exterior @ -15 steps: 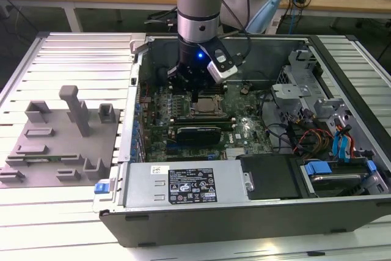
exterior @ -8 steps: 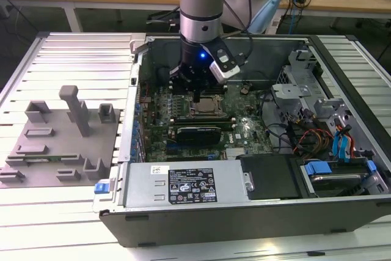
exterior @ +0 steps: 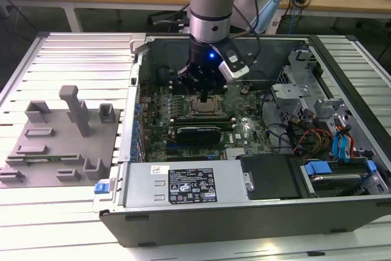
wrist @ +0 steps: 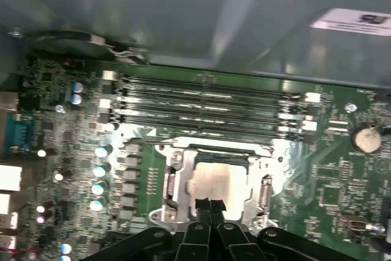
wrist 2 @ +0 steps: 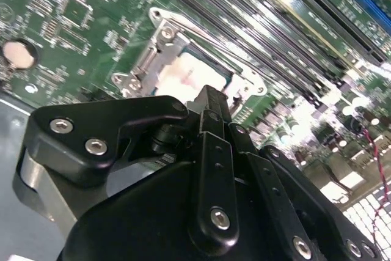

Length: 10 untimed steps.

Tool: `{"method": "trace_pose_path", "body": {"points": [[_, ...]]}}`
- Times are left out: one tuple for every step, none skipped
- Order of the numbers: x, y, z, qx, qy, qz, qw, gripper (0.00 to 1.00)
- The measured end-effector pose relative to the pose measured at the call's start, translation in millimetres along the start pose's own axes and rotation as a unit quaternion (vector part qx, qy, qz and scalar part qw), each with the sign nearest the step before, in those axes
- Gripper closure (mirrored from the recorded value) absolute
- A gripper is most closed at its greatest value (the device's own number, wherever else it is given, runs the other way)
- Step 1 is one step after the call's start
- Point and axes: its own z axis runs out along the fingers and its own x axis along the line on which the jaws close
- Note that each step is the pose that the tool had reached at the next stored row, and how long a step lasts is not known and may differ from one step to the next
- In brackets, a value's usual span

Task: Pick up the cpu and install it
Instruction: 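Close the cpu cover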

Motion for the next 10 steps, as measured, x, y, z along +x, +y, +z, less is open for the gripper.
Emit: {"method": "trace_pose_path", "body": {"points": [[-3.6,-0.3,0.1,0.0,0.0,0.0,1.0,0.89],[-6.2,-0.6,0.2,0.0,0.0,0.0,1.0,0.89],[-8.2,-0.8,0.2,0.0,0.0,0.0,1.0,0.89],[-11.2,-1.1,0.2,0.0,0.0,0.0,1.0,0.89],[-11.8,-1.2,0.2,0.0,0.0,0.0,1.0,0.89],[-11.8,-1.2,0.2,0.0,0.0,0.0,1.0,0.89],[-11.9,-1.1,0.1,0.0,0.0,0.0,1.0,0.89],[-11.9,-1.1,-0.6,0.0,0.0,0.0,1.0,0.89],[-11.9,-1.1,-1.4,-0.0001,0.0,0.0,1.0,0.89],[-11.9,-1.2,-2.4,0.0,0.0,0.0,1.0,0.89]]}}
